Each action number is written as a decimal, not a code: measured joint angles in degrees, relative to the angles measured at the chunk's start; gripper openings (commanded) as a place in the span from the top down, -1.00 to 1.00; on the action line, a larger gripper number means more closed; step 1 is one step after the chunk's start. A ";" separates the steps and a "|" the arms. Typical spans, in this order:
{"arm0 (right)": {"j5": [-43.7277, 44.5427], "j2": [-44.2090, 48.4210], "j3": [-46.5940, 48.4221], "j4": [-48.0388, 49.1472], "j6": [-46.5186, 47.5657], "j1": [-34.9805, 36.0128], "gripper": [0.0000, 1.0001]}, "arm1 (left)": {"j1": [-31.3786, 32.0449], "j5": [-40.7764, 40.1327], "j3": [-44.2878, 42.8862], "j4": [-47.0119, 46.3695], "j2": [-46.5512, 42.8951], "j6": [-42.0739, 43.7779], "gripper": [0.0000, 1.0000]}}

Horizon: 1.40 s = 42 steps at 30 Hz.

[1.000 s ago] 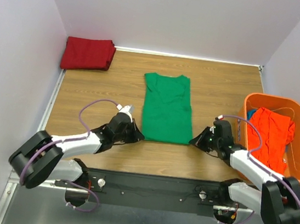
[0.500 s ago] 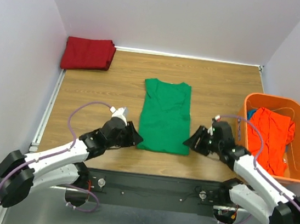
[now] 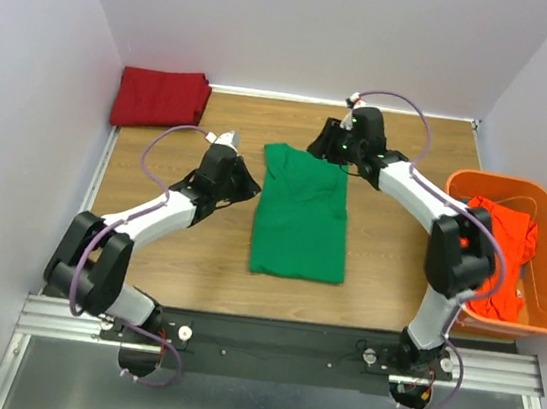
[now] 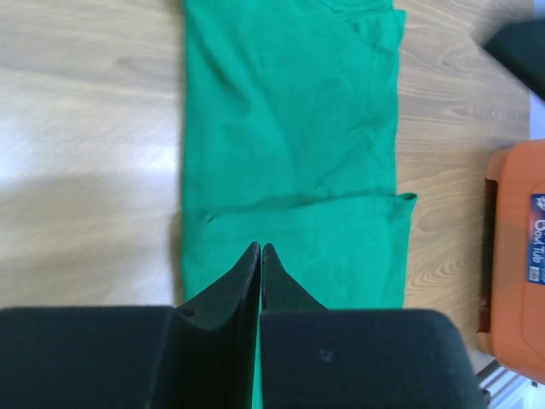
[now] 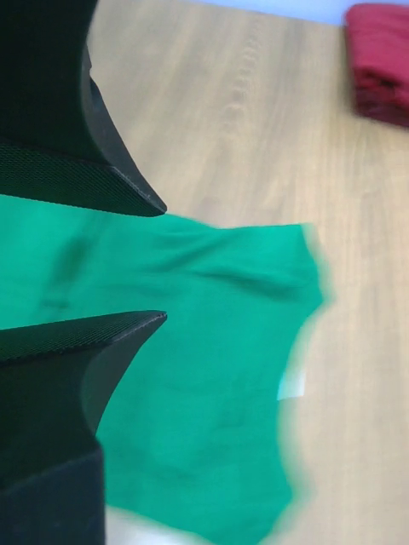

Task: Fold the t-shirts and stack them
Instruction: Fold the folded rectangular tshirt in 1/3 of the way

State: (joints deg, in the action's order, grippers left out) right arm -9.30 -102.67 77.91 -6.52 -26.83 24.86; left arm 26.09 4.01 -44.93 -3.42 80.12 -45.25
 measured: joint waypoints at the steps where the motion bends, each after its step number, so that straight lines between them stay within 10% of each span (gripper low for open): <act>1: -0.50 -3.91 3.45 1.18 1.36 0.00 -0.10 | -0.09 0.70 -1.46 -0.39 1.99 0.31 0.83; 17: -11.89 -38.84 33.59 5.60 11.43 0.07 -0.13 | -1.01 4.55 -13.46 -2.89 20.68 1.49 0.95; 42: -14.56 -41.35 38.23 6.97 13.22 3.17 -0.12 | -1.99 4.63 -12.24 -3.37 24.72 0.17 1.00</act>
State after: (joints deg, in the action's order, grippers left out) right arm -23.86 -144.03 116.14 0.45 -13.61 28.03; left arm 24.10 8.64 -57.17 -6.79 104.84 -45.08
